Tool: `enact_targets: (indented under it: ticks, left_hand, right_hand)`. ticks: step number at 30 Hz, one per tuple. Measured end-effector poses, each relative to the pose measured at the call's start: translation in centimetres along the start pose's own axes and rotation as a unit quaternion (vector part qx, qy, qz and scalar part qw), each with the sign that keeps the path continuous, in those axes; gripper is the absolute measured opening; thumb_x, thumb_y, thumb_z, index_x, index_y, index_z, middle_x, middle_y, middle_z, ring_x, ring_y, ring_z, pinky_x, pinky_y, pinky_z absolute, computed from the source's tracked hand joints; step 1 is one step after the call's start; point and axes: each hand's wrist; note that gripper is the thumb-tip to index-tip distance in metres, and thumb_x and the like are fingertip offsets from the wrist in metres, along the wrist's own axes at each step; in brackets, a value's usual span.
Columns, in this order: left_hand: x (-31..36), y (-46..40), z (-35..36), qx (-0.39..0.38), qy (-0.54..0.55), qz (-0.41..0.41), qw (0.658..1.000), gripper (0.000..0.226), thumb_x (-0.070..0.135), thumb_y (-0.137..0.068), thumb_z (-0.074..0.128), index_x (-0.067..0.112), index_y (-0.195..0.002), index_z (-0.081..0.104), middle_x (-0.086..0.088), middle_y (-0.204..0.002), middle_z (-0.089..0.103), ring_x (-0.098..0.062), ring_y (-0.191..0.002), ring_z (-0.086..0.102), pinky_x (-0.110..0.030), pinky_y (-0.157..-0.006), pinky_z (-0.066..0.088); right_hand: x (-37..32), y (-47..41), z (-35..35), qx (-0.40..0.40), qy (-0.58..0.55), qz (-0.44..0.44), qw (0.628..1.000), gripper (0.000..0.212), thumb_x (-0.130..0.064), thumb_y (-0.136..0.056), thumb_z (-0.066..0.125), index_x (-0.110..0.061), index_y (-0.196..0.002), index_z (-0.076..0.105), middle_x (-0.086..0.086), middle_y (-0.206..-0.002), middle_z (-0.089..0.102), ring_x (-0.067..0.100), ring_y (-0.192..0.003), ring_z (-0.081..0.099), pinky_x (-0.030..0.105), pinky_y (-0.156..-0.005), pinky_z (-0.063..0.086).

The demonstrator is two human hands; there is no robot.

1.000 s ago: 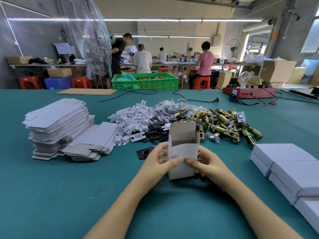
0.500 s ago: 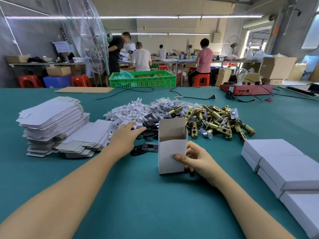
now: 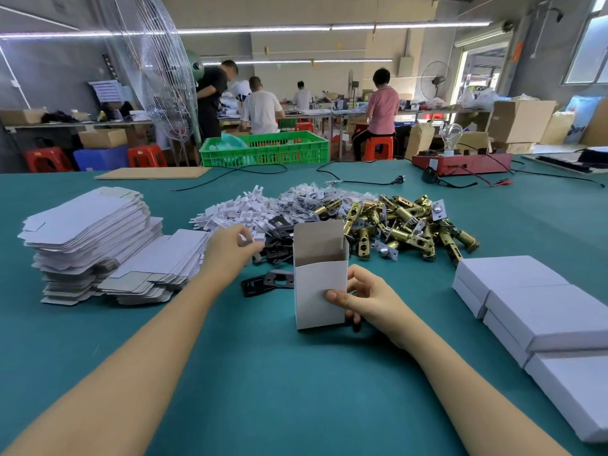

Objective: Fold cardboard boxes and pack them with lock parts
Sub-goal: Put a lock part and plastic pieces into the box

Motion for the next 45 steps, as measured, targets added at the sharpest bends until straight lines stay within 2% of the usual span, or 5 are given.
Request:
enact_targets:
  ticks: [7,12,17,30,45]
  left_hand:
    - [7.7,4.8,-2.6,0.084,0.299,0.090,0.946,0.006,0.023,-0.098,0.059,0.020,-0.093,0.062,-0.006,-0.084,0.064,-0.017,-0.062,0.070,-0.026,-0.060,0.058]
    - [11.4,6.9,-3.5,0.025,0.062,0.344,0.937,0.017,0.005,-0.097,0.054,0.006,-0.107,0.068,-0.005,-0.090,0.066,-0.015,-0.071,0.066,-0.016,-0.070,0.051]
    - [11.0,7.6,-2.2,0.013,-0.157,0.428,0.890,0.019,0.014,-0.091,0.059,0.005,-0.095,0.074,-0.011,-0.083,0.070,-0.035,-0.077,0.059,-0.047,-0.068,0.051]
    - [9.3,6.9,-1.2,-0.097,-0.259,0.311,0.909,0.027,0.040,-0.102,0.039,0.031,-0.109,0.064,0.018,-0.099,0.067,-0.014,-0.087,0.024,-0.030,-0.077,0.019]
    - [9.5,7.2,-1.6,-0.095,-0.226,0.315,0.917,0.020,0.029,-0.101,0.048,0.021,-0.105,0.066,0.013,-0.101,0.063,-0.017,-0.092,0.031,-0.033,-0.086,0.030]
  right_hand:
    - [-0.1,0.1,0.0,-0.002,-0.003,0.004,1.000,0.045,-0.039,-0.074,0.077,-0.008,-0.099,0.057,-0.001,-0.079,0.064,0.015,-0.062,0.058,0.024,-0.053,0.046]
    - [0.0,0.1,-0.1,0.002,0.004,0.007,1.000,0.047,-0.044,-0.072,0.079,-0.010,-0.098,0.058,-0.002,-0.080,0.066,0.014,-0.063,0.059,0.024,-0.054,0.046]
    - [0.1,0.0,-0.1,0.000,0.011,0.010,1.000,0.046,-0.046,-0.072,0.078,-0.014,-0.099,0.059,-0.001,-0.081,0.067,0.014,-0.065,0.060,0.023,-0.055,0.047]
    - [-0.1,0.1,0.0,0.005,0.012,0.009,1.000,0.050,-0.048,-0.070,0.077,-0.013,-0.102,0.059,0.002,-0.085,0.066,0.015,-0.065,0.059,0.024,-0.055,0.047]
    - [-0.4,0.3,0.1,0.004,0.011,0.006,1.000,0.048,-0.045,-0.069,0.075,-0.013,-0.099,0.058,0.002,-0.083,0.066,0.015,-0.064,0.061,0.027,-0.054,0.048]
Point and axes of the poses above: each hand's wrist, its own y-axis away from the middle knuckle, its own z-axis out of the palm, x = y × z
